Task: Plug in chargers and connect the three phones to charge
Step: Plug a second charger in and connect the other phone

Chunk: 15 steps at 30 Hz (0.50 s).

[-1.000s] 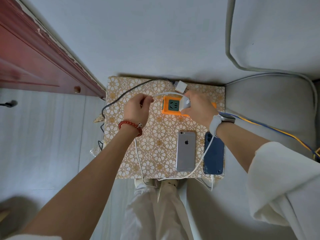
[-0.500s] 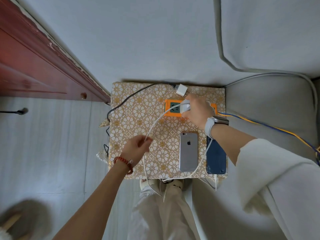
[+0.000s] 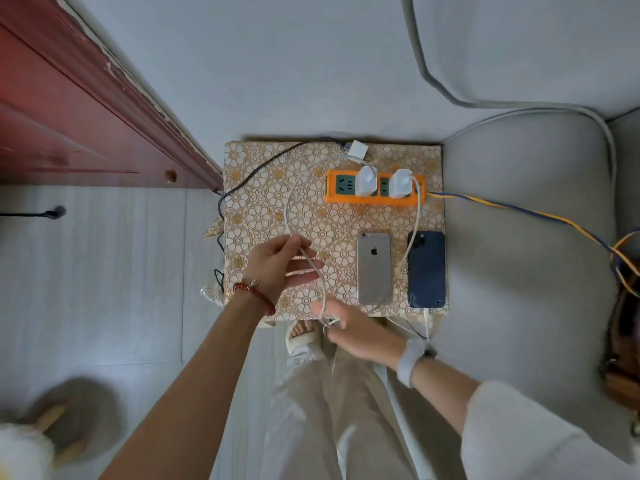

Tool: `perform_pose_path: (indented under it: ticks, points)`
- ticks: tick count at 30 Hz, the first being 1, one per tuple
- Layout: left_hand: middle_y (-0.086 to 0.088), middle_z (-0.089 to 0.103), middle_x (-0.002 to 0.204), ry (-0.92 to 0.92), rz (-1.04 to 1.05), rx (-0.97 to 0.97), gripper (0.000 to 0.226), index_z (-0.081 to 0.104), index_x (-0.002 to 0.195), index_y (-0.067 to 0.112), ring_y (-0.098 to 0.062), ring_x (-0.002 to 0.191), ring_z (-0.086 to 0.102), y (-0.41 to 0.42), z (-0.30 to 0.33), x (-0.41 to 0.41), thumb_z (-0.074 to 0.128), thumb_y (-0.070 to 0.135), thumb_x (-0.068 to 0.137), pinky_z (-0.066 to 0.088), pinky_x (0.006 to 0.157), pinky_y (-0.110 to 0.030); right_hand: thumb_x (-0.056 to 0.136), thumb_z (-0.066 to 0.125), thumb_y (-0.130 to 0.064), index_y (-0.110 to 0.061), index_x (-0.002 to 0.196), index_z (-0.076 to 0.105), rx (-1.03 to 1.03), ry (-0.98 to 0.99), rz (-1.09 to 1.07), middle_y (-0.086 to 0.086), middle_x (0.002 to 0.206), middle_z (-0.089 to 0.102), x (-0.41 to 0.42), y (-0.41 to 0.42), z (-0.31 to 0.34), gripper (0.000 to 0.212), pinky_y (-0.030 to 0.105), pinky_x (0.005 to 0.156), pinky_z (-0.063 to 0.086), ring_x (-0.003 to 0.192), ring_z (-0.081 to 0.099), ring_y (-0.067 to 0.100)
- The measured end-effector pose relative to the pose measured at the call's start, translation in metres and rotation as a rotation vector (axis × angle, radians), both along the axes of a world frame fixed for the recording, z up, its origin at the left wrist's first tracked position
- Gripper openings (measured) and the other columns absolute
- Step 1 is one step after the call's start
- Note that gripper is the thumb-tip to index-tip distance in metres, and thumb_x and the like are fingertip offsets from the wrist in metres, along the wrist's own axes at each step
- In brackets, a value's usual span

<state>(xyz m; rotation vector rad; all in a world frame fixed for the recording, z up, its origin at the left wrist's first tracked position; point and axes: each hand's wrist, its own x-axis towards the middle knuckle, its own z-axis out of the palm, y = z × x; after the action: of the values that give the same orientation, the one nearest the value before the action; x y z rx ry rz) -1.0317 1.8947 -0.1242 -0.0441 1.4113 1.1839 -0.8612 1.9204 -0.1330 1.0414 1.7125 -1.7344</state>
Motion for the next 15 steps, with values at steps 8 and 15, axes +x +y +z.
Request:
perform_pose_path:
  ticks: [8, 15]
  points:
    - [0.001, 0.064, 0.113, -0.021, -0.064, 0.108, 0.03, 0.055, 0.116, 0.018, -0.017, 0.105, 0.062, -0.018, 0.017, 0.009, 0.041, 0.006, 0.092, 0.053, 0.084, -0.032, 0.092, 0.044, -0.001, -0.004, 0.079, 0.059, 0.09, 0.077, -0.595, 0.011, 0.086, 0.066, 0.002, 0.04, 0.054, 0.02, 0.023, 0.068, 0.058, 0.082, 0.069, 0.017]
    - [-0.004, 0.044, 0.136, 0.336, -0.781, 0.22, 0.045, 0.038, 0.132, 0.009, -0.014, 0.125, 0.039, -0.026, 0.022, 0.083, 0.048, 0.017, 0.089, 0.032, 0.107, -0.035, 0.091, 0.047, -0.001, -0.01, 0.081, 0.061, 0.107, 0.229, -0.746, 0.013, 0.081, 0.069, 0.004, 0.071, 0.091, 0.019, 0.02, 0.061, 0.057, 0.07, 0.071, 0.013]
